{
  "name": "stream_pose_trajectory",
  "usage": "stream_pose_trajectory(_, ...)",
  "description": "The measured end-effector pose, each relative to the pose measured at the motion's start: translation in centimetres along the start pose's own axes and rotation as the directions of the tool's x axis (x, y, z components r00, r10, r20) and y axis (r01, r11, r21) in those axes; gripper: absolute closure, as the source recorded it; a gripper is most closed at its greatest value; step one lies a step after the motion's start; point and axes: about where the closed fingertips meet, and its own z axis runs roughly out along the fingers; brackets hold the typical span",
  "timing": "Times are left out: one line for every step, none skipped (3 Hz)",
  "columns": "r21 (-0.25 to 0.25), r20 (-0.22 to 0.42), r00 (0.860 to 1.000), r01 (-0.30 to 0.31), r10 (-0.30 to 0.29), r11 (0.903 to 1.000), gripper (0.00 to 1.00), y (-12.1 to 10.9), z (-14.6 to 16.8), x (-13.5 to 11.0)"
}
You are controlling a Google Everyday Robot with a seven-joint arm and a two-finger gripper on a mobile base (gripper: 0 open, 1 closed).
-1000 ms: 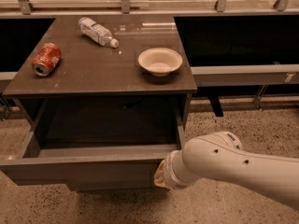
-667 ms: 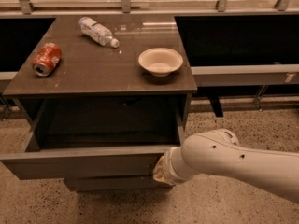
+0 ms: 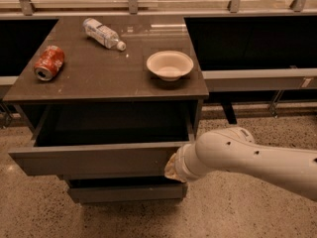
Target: Close top drawer
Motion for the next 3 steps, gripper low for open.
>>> stream_pose_trajectory(0.043,0.007,1.0,0.011,-0.012,0.999,1.0,-4.3,0.7,0.1)
stream_pose_trajectory(0.044,0.007,1.0,0.012,-0.012,0.999,1.0,-4.4,0.7,0.1)
stream_pose_trajectory(0.086,0.016,0.997,0.069,-0.07,0.9939,1.0,-6.2,1.3,-0.6)
